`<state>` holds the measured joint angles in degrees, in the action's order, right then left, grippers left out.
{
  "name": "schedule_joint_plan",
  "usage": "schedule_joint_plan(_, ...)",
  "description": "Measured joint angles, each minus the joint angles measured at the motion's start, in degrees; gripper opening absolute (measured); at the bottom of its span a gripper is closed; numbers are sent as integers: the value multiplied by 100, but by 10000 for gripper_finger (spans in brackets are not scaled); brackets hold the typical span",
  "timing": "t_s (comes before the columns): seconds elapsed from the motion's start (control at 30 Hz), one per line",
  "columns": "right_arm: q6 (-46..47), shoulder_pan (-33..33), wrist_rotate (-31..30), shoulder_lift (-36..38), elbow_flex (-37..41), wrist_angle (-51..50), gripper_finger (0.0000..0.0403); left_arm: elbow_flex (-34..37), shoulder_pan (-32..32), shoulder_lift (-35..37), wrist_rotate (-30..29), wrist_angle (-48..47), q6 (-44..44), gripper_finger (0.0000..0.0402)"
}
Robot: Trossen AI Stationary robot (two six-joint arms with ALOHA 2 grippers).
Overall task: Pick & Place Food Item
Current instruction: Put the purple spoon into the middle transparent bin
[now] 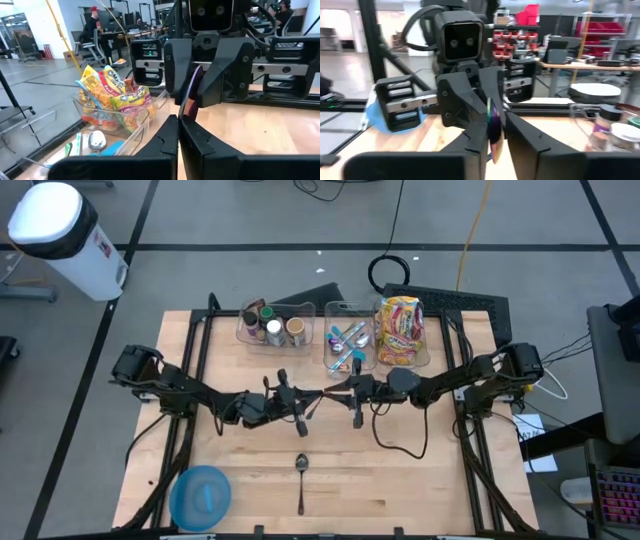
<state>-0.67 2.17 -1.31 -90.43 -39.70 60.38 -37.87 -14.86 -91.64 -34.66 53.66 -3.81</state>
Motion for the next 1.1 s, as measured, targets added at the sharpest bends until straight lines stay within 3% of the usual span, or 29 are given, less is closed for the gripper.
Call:
schedule_joint_plan(0.13,-18,-17,340,0,2,11,10,0,-14,0,32,-10,127,16)
schedule_joint_plan(0.4,60,-70,544,2,6,-68,4,0,-39,31,171,-129,421,30)
schedule_joint_plan(0.6,495,-342,1407,124,9,-184,1,0,-425,449,-374,-164,24,135)
schedule_joint_plan(0.83,644,-1032,1891,784,11,-407,1,0,-749,826,-647,-497,-110,272)
schedule_joint_plan(0.97,642,-1785,1925,1408,7,-732,1,0,-728,815,-725,-735,-93,313)
schedule_joint_plan(1.1,463,-2555,1476,1710,4,-1334,1,0,-575,810,-739,-1002,156,331)
